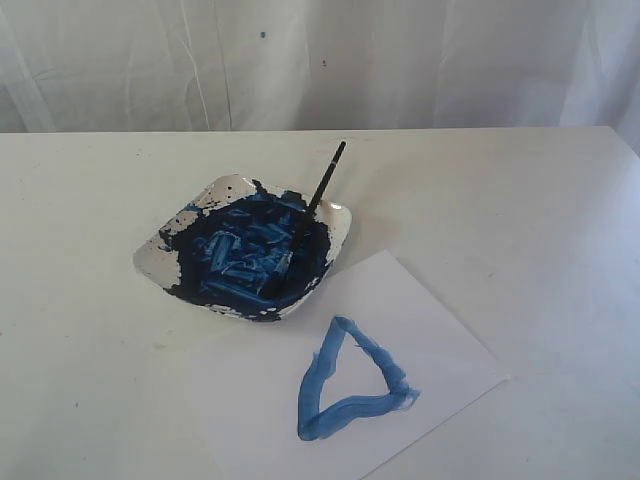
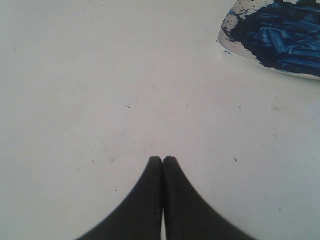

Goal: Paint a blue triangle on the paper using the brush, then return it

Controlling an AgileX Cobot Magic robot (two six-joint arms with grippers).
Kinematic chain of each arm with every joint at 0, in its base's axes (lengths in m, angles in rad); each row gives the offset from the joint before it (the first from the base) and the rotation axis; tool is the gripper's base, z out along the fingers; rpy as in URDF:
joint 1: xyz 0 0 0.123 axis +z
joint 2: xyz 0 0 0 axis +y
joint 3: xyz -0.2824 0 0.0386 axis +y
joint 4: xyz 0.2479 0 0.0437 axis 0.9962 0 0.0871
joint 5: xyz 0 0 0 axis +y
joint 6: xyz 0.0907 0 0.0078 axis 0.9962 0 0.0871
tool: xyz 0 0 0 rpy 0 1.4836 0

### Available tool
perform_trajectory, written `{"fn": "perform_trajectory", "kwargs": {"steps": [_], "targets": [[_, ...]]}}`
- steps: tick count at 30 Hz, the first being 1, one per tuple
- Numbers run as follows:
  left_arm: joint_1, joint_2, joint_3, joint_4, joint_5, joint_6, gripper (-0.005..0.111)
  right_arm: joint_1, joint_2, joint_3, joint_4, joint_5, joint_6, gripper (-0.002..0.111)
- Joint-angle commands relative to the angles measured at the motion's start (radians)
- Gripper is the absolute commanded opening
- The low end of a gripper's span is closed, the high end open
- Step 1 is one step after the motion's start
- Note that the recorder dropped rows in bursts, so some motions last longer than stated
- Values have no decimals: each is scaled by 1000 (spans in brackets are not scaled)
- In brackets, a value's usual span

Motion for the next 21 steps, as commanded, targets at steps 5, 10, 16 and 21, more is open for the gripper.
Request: {"fn": "perform_trajectory", "kwargs": {"steps": [5, 10, 16, 21], "targets": [[-5, -5, 7, 1, -4, 0, 0, 80, -5, 5, 8, 0, -11, 0], [-5, -5, 7, 1, -4, 0, 0, 95, -5, 5, 8, 0, -11, 0], [-5, -5, 7, 1, -4, 0, 0, 95, -5, 5, 8, 0, -11, 0], [-5, -5, 7, 1, -4, 0, 0, 95, -5, 5, 8, 0, -11, 0]]}}
